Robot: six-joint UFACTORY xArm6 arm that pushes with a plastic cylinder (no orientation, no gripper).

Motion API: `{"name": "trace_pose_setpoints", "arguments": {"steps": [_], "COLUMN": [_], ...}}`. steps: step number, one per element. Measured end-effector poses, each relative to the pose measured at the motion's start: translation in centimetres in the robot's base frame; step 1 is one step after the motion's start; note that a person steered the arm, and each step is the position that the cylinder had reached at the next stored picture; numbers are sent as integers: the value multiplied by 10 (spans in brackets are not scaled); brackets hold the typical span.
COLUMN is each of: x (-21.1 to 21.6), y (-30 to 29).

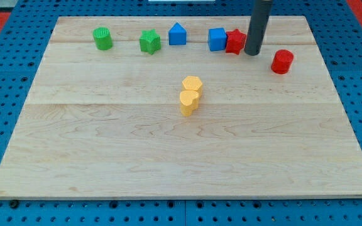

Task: Place the blue triangle to the right of the green star

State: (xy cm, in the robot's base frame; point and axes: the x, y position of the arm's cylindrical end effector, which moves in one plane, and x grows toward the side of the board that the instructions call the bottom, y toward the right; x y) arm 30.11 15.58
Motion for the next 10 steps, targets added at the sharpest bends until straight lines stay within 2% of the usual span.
{"name": "trace_pose_setpoints", "arguments": {"steps": [1,2,3,5,6,7,10], "x": [-37,-90,-110,-107,-89,-69,-58], "y": [17,-17,-50,-158,-184,-177,-170]}}
